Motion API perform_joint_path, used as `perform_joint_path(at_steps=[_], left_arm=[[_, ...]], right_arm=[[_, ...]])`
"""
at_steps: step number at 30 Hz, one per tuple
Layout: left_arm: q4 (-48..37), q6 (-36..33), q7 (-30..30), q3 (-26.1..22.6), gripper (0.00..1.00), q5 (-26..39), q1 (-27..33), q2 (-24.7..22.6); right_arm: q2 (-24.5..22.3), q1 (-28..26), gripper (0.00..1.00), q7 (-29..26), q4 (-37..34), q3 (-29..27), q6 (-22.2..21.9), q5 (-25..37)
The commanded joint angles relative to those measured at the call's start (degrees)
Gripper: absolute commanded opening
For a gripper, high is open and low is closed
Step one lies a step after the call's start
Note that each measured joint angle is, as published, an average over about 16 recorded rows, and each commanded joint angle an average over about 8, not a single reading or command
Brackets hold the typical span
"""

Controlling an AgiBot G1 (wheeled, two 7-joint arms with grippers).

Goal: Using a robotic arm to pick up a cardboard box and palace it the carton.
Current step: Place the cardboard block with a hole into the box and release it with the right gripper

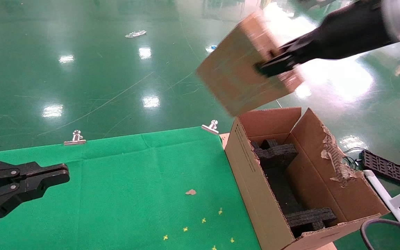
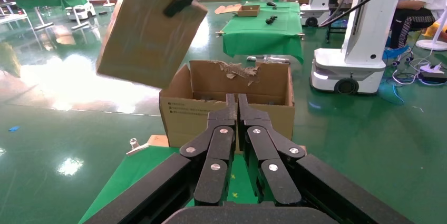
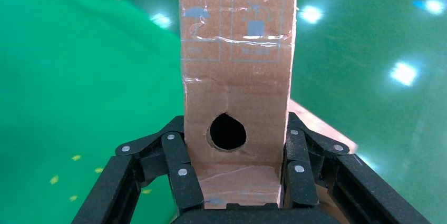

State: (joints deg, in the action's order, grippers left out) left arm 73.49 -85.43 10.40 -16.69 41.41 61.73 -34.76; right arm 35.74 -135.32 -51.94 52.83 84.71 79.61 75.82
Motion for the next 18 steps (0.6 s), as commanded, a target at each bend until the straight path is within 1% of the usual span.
perform_joint_path(at_steps=[1,5,6,10,13,14,18], left_arm=[[0.0,0.0,0.0,0.0,0.00,0.0,0.0,0.0],[0.0,0.0,0.0,0.0,0.00,0.0,0.0,0.0],[0.0,0.0,0.0,0.0,0.03,0.0,0.0,0.0],[0.0,0.0,0.0,0.0,0.53,0.0,0.0,0.0],[0.0,0.0,0.0,0.0,0.90,0.0,0.0,0.0],[0.0,0.0,0.0,-0.1,1.00,0.0,0.0,0.0],[0.0,0.0,0.0,-0.1,1.00,0.0,0.0,0.0]], right_arm=[[-0.7,-1.6,0.00,1.7,-3.4,-0.4,0.4,0.7],[-1.8,-3.4,0.00,2.2,-9.8,1.0,2.8,4.5],[-1.9,-3.7,0.00,2.0,-11.4,1.5,3.5,5.5],[-2.1,-3.7,0.00,0.6,-17.6,3.5,5.9,8.6],[-1.7,-2.3,0.00,-0.3,-21.8,4.7,6.9,10.0],[-1.6,-1.5,0.00,-0.5,-23.2,5.0,7.0,10.1],[-0.5,2.3,0.00,-1.2,-28.5,5.6,6.8,9.5]])
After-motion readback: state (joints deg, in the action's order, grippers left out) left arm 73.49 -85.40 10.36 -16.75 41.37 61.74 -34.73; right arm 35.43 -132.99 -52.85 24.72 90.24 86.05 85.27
